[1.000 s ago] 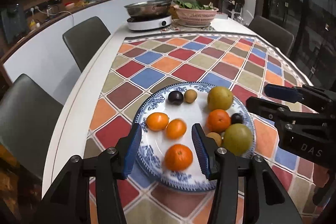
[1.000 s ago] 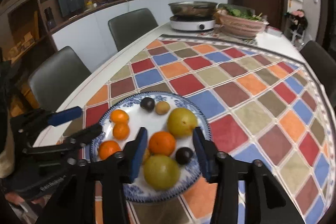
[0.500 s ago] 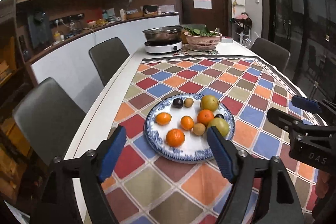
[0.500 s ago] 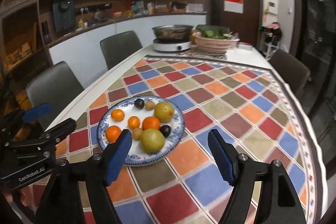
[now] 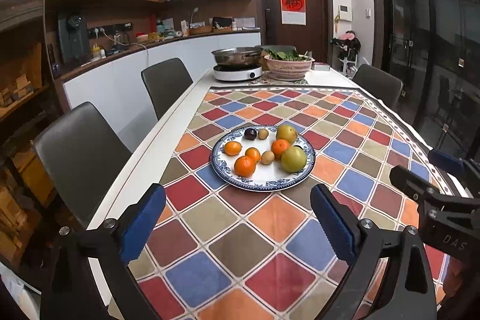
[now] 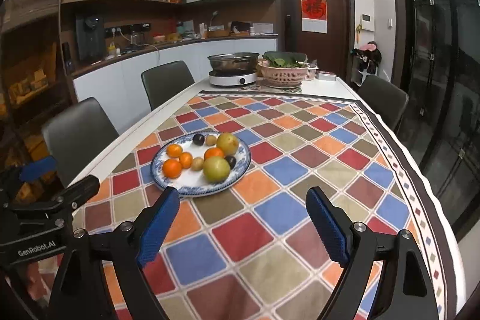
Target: Organize fruits
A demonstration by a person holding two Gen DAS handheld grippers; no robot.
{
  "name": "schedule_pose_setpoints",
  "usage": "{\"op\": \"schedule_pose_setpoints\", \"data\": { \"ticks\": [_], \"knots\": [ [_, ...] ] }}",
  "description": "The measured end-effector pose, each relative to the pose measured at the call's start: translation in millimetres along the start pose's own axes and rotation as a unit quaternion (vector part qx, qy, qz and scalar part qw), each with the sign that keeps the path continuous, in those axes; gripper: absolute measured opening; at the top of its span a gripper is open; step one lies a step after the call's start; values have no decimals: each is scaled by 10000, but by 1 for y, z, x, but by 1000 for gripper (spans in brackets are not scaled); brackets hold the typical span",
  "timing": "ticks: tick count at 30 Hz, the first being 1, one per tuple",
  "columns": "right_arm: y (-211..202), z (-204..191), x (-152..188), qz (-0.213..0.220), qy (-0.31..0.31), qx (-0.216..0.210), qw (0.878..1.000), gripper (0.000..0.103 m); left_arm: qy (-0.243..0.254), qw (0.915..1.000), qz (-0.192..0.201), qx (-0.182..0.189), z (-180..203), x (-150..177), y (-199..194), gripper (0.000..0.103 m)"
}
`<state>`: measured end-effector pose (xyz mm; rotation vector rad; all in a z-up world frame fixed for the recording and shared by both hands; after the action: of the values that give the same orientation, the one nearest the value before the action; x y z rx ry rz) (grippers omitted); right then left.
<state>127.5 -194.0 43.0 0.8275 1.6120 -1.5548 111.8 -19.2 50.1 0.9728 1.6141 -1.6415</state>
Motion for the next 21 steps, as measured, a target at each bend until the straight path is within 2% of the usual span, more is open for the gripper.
{"op": "schedule_pose_setpoints", "data": {
  "ticks": [12,21],
  "knots": [
    [-40,-8,14,282,-84,64,9995,87,-67,9998,210,-10,-1,15,-35,103],
    [-48,-6,23,324,-6,102,9994,87,-65,9996,267,-27,0,20,-42,103]
  ]
}}
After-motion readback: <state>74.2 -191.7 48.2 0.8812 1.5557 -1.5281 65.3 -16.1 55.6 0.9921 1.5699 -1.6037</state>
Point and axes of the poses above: each gripper's, at about its wrist camera, not at the fingertips, and y roughly the way its jaws point, z to its right, x to its underside, the point moved 2 cm from there along y, roughly the way its jaws point, and after that the axes turned 3 degrees about -y, right-handed, at the moved point
